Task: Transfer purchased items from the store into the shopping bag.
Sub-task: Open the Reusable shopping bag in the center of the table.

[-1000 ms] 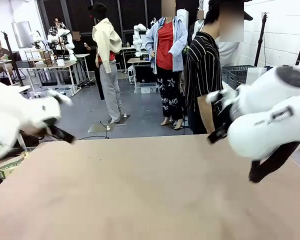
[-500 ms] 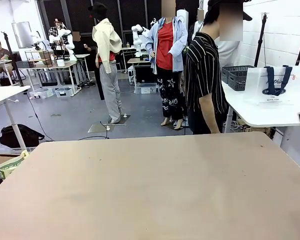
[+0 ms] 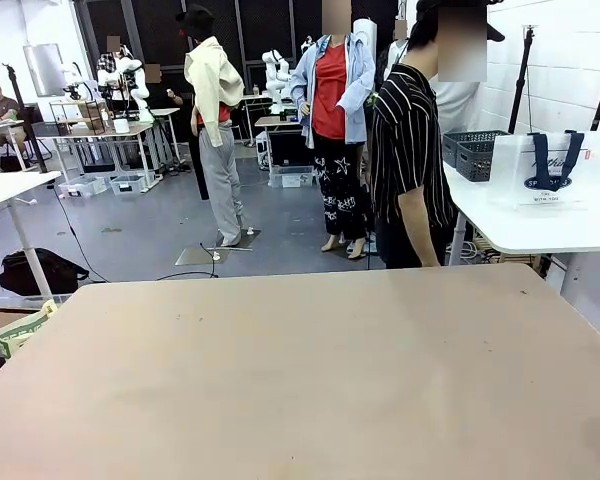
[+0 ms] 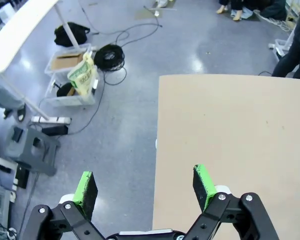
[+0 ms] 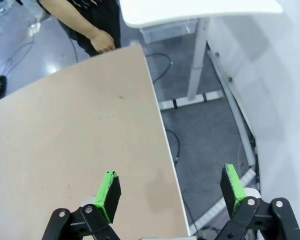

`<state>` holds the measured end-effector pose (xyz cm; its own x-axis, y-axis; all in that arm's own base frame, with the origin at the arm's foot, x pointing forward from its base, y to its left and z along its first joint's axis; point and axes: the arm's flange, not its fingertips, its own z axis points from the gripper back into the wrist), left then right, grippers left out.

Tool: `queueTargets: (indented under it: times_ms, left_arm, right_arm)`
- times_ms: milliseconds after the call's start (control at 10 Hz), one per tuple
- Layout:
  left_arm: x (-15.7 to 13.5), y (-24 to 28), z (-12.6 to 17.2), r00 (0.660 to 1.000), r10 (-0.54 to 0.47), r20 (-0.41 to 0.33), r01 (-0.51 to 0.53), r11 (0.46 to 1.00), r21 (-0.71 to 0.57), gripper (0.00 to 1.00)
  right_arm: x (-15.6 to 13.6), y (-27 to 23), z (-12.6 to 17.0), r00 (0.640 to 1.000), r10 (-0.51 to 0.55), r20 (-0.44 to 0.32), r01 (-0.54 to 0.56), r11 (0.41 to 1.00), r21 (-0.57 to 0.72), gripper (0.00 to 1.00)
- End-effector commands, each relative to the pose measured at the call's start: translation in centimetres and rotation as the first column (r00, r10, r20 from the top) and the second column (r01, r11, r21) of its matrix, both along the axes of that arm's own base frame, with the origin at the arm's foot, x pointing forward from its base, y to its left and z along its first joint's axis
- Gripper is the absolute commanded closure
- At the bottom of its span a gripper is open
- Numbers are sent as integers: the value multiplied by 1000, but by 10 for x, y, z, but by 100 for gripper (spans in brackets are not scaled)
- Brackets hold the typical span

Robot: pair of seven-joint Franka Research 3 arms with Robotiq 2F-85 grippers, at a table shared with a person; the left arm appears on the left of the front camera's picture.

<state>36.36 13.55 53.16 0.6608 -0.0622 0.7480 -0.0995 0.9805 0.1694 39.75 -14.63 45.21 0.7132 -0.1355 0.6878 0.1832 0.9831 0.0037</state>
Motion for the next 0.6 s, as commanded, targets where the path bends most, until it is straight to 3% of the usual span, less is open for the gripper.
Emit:
queueTargets:
  times_ms: [0, 500]
  left_arm:
    - [-3, 2, 1, 1000, 21, -5, -21, 1000, 11, 0]
    - [-3, 2, 1, 1000, 21, -5, -21, 1000, 11, 0]
  right_arm:
    - [-3, -2, -1, 1000, -2, 1, 2, 1000, 0, 0]
    - [-3, -2, -1, 1000, -2, 1, 2, 1000, 0, 0]
